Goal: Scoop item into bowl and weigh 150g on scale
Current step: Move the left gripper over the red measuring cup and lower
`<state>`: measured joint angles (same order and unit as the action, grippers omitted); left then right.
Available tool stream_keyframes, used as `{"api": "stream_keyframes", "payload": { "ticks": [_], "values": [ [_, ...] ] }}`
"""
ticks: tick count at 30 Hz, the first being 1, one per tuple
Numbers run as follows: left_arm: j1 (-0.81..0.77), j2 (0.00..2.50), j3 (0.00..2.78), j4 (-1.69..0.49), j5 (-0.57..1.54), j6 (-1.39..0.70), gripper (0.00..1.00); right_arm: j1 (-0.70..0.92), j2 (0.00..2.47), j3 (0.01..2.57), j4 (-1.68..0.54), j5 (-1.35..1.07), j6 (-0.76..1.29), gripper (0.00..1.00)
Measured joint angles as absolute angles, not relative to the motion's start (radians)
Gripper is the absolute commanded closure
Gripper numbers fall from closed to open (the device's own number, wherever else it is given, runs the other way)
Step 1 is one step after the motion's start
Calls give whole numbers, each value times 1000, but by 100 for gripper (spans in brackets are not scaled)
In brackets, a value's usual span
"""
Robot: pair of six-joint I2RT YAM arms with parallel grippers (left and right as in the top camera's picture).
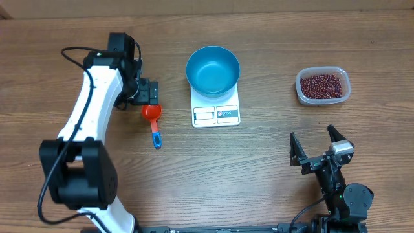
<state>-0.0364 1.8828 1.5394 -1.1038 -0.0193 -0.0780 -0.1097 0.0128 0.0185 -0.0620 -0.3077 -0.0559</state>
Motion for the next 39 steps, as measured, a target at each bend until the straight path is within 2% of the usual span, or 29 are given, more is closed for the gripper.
{"api": "stream_keyframes", "payload": {
  "ticks": [14, 26, 39],
  "values": [
    [3, 2037, 1540, -1090, -27, -74, 0, -109, 13, 19, -62, -308, -56, 0],
    [7, 2048, 1541, -1056, -27, -70, 0, -109, 13, 19, -62, -307, -56, 0],
    [7, 2048, 1450, -916, -27, -67, 0, -110, 13, 19, -62, -308, -56, 0]
  ]
}}
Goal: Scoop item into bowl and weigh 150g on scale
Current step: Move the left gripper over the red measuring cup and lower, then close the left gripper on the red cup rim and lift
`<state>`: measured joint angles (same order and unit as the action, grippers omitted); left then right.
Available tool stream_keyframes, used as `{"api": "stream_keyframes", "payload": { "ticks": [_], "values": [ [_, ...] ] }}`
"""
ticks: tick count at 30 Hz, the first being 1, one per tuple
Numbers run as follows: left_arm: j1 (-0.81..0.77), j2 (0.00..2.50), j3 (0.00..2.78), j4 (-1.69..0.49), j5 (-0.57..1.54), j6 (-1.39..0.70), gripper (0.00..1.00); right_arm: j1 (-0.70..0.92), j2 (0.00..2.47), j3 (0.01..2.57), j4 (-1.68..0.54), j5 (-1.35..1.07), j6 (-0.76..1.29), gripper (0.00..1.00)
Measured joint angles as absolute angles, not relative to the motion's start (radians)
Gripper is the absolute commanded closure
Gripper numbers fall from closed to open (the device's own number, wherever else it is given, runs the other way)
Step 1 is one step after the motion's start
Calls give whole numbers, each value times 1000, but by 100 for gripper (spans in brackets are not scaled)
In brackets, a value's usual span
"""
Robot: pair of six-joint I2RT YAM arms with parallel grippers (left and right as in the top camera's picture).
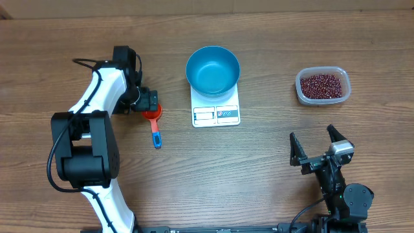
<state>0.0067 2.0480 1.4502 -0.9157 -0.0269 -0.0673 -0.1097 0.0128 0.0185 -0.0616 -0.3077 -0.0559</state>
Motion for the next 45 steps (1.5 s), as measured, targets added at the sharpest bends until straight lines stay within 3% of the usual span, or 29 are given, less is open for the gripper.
{"api": "stream_keyframes", "payload": {
  "ticks": [16, 20, 23, 26, 30, 38, 45],
  "values": [
    [7, 2046, 1391, -840, -17, -67, 0, -109, 13, 19, -62, -307, -56, 0],
    [7, 2046, 1388, -836, -8, -68, 19, -110, 13, 19, -62, -308, -56, 0],
    [6, 2046, 1387, -828, 2, -62, 43, -109, 13, 19, -62, -307, -56, 0],
    [6, 2046, 1387, -822, 7, -52, 60, -109, 13, 19, -63, -307, -56, 0],
    [7, 2045, 1387, -822, 4, -51, 68, -110, 13, 19, -62, -307, -56, 0],
    [9, 2042, 1387, -822, -17, -52, 96, -110, 13, 19, -62, -308, -56, 0],
    [8, 2033, 1387, -818, -14, -52, 96, -109, 13, 19, -62, -308, -56, 0]
  ]
}}
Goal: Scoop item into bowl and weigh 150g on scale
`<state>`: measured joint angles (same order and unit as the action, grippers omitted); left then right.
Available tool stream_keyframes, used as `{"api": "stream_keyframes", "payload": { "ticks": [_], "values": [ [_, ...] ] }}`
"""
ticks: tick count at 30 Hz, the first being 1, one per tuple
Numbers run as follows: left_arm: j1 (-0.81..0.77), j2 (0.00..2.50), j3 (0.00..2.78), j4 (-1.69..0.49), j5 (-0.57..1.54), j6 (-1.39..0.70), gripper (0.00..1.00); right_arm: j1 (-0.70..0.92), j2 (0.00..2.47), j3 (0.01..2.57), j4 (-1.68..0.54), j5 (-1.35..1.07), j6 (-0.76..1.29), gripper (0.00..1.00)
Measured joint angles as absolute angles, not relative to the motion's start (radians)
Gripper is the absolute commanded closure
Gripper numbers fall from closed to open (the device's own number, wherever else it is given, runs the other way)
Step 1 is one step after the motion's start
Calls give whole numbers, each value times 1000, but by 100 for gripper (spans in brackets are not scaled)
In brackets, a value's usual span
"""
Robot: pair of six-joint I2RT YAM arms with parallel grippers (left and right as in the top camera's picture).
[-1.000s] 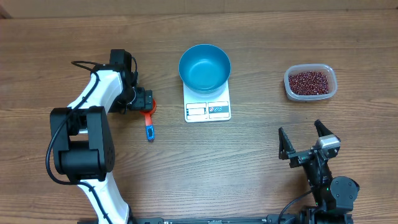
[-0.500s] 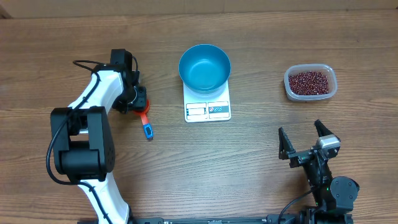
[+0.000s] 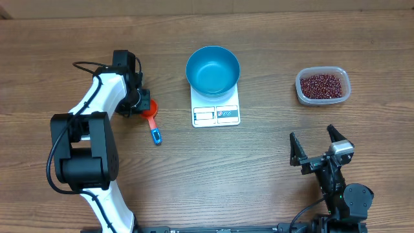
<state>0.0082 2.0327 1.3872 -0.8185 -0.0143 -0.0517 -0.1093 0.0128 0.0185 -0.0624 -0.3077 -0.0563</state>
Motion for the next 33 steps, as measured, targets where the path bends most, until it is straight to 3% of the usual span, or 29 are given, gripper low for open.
{"api": "stream_keyframes", "payload": {
  "ticks": [9, 20, 33],
  "values": [
    [8, 2041, 1432, -958, -20, -51, 96, -110, 13, 19, -62, -308, -56, 0],
    [8, 2050, 1772, -1232, -4, -52, 96, -109, 13, 19, -62, -308, -56, 0],
    [8, 2050, 2125, -1475, 204, -223, 96, -110, 13, 19, -62, -308, -56, 0]
  ]
}}
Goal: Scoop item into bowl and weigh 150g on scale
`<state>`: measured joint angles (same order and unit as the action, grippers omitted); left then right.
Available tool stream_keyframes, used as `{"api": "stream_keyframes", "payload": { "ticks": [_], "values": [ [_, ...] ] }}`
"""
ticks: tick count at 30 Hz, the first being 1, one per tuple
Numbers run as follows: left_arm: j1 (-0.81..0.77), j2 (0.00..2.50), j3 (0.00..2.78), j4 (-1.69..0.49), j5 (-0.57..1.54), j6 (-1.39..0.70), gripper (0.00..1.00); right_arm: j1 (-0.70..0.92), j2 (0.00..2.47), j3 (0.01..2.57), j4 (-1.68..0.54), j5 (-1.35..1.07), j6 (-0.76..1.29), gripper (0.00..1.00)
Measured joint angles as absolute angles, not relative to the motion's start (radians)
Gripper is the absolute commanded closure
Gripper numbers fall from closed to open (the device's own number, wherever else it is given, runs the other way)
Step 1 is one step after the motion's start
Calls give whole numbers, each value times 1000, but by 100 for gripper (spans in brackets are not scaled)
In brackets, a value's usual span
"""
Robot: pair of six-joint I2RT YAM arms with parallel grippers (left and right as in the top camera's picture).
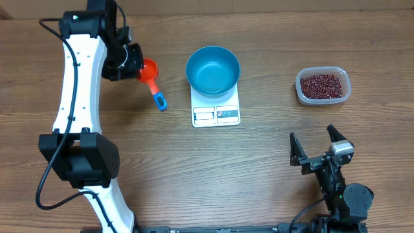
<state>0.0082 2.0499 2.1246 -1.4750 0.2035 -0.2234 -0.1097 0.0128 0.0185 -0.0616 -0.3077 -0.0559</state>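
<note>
My left gripper [137,66] is shut on the red cup end of a measuring scoop [150,69], held up left of the bowl. The scoop's handle slants down to the right and ends in a blue tip [160,101]. A blue bowl [213,70] with nothing visible inside stands on a white scale [216,114] at the table's middle back. A clear tub of red beans [323,86] sits at the far right. My right gripper [316,144] stands open at the front right, away from everything.
The left arm's white links [76,84] rise along the left side from its base [79,165]. The wooden table [213,168] reaches to a back edge just behind the bowl.
My left gripper has moved toward the back of the table with the scoop in it. The scoop is now off its spot beside the scale's left edge. The right arm has not moved.
The scoop lay left of the scale with my left gripper at its red cup. The gripper then stood closer over the cup. After that the scoop was turned slightly with the gripper on it. Now the gripper holds it further back, left of the bowl.
</note>
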Motion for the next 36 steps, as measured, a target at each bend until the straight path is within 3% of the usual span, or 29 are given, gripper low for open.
{"api": "stream_keyframes", "payload": {
  "ticks": [8, 24, 36],
  "values": [
    [6, 2050, 2131, -1516, 223, -347, 96, -109, 13, 19, -62, -307, -56, 0],
    [-204, 1888, 2134, -1639, -163, -624, 96, -109, 13, 19, -62, -307, -56, 0],
    [-256, 1883, 2135, -1640, -212, -758, 96, -109, 13, 19, -29, -276, -56, 0]
  ]
}}
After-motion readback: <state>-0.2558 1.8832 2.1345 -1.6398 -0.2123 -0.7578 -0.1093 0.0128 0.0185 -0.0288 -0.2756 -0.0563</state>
